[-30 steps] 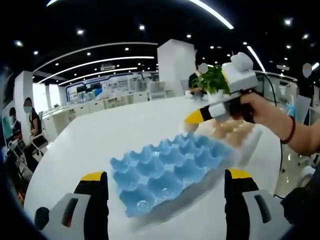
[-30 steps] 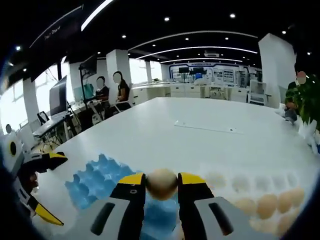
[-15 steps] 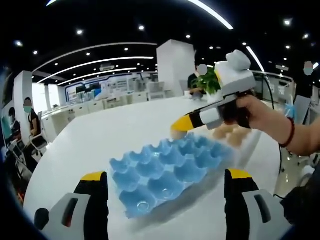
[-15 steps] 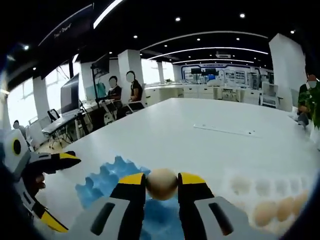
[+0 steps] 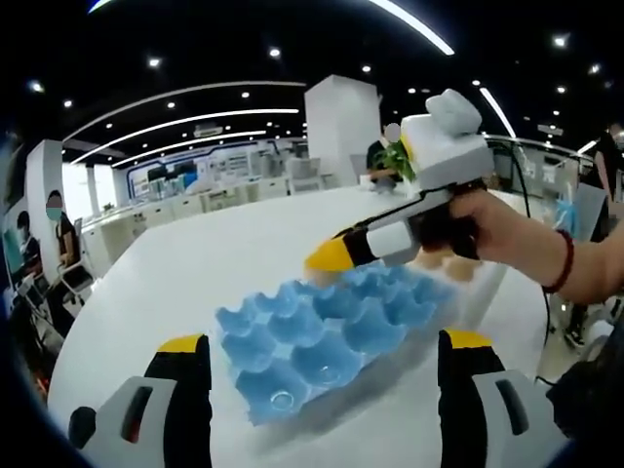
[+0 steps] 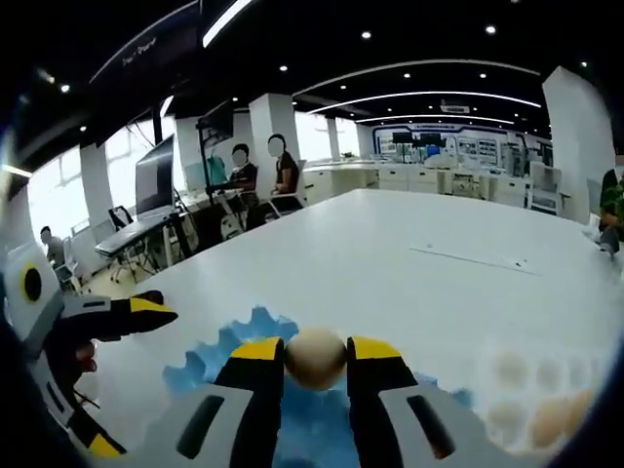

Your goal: Place the egg into an empty slot of the egg tray after lifting it from the table, then release the egg inside the slot.

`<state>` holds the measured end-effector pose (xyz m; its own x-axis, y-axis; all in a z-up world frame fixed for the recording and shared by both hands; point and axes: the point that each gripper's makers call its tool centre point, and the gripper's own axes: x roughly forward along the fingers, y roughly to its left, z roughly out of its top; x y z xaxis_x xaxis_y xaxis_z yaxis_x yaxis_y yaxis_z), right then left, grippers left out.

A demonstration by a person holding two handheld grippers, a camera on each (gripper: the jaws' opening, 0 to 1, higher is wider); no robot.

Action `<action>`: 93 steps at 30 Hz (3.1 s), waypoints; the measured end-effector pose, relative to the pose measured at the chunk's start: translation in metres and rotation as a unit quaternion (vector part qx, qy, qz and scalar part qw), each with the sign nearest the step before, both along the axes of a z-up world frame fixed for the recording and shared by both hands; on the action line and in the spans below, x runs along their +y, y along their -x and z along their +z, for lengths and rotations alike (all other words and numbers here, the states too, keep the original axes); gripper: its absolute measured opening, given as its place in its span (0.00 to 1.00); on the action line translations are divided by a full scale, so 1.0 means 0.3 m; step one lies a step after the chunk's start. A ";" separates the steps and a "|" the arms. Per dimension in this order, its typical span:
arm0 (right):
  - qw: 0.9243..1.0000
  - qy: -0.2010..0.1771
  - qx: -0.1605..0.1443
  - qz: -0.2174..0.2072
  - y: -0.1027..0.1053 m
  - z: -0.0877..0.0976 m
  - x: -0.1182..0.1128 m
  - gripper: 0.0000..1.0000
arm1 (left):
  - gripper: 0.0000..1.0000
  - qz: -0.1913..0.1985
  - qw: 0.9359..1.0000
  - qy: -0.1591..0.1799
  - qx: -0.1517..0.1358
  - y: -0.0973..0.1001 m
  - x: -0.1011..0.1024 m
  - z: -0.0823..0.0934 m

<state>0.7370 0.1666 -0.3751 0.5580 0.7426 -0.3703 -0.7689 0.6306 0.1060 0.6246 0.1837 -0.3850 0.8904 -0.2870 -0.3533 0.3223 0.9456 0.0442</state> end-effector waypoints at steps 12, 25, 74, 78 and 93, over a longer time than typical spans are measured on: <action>1.000 -0.004 -0.004 0.027 0.022 0.015 0.109 0.26 | 0.99 0.004 1.000 -0.002 0.002 0.012 -0.001 -0.001; 0.998 0.002 -0.012 0.063 0.051 -0.005 0.228 0.26 | 0.99 0.002 1.000 0.003 0.001 0.004 0.023 -0.005; 0.989 0.031 -0.007 0.144 0.033 -0.107 0.334 0.35 | 0.99 0.019 1.000 0.008 0.015 -0.023 0.096 -0.040; 0.990 0.032 -0.013 0.140 0.024 -0.099 0.312 0.40 | 0.99 0.019 1.000 0.008 0.015 -0.020 0.084 -0.040; 0.990 0.034 -0.038 0.131 0.018 -0.076 0.286 0.65 | 1.00 0.013 1.000 0.023 0.004 -0.019 0.045 -0.019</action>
